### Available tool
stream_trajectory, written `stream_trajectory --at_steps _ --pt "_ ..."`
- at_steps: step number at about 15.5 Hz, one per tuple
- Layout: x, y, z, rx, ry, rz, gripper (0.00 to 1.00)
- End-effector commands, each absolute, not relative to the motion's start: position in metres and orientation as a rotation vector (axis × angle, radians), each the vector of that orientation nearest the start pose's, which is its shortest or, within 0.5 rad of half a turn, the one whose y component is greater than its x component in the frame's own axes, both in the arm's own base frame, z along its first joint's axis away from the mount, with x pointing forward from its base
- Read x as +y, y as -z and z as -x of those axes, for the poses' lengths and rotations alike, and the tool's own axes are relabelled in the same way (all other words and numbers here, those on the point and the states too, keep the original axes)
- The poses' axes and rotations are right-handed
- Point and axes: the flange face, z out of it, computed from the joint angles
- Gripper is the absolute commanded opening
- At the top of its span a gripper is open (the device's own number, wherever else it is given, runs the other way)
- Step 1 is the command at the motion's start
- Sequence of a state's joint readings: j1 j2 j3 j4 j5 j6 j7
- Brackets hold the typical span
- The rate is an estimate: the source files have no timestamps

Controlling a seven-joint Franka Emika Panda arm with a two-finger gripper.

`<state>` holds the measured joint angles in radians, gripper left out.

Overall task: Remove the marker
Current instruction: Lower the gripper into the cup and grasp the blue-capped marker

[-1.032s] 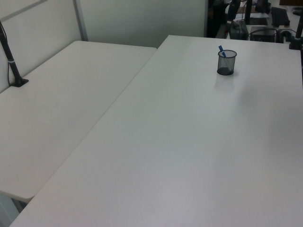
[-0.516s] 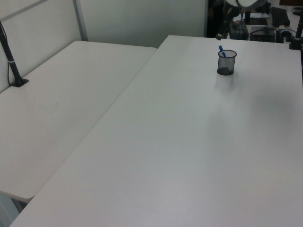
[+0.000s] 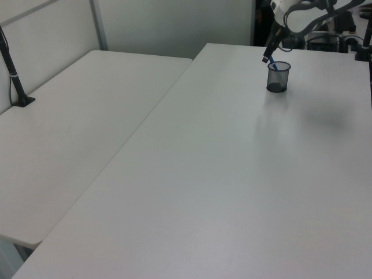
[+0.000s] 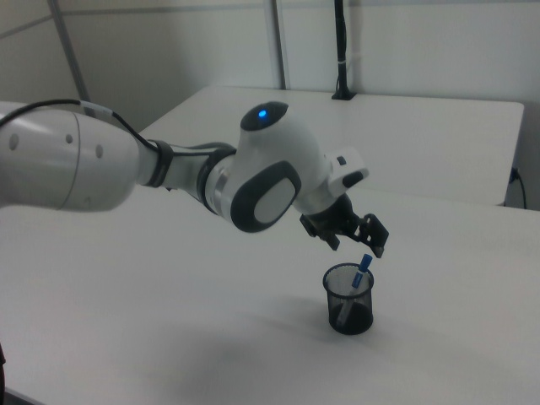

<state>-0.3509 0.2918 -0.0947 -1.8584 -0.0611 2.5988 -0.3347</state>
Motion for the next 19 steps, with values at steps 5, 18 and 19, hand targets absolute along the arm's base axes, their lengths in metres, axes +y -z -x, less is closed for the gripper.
stream_trajectory --at_steps 5,18,19 --pt "-0.293 -0.380 -0.592 0.170 0.712 3.307 0.84" --pt "-0.294 -0.406 -0.592 0.250 0.799 3.259 0.09" --pt "-0.292 -0.411 -0.592 0.251 0.813 3.256 0.09"
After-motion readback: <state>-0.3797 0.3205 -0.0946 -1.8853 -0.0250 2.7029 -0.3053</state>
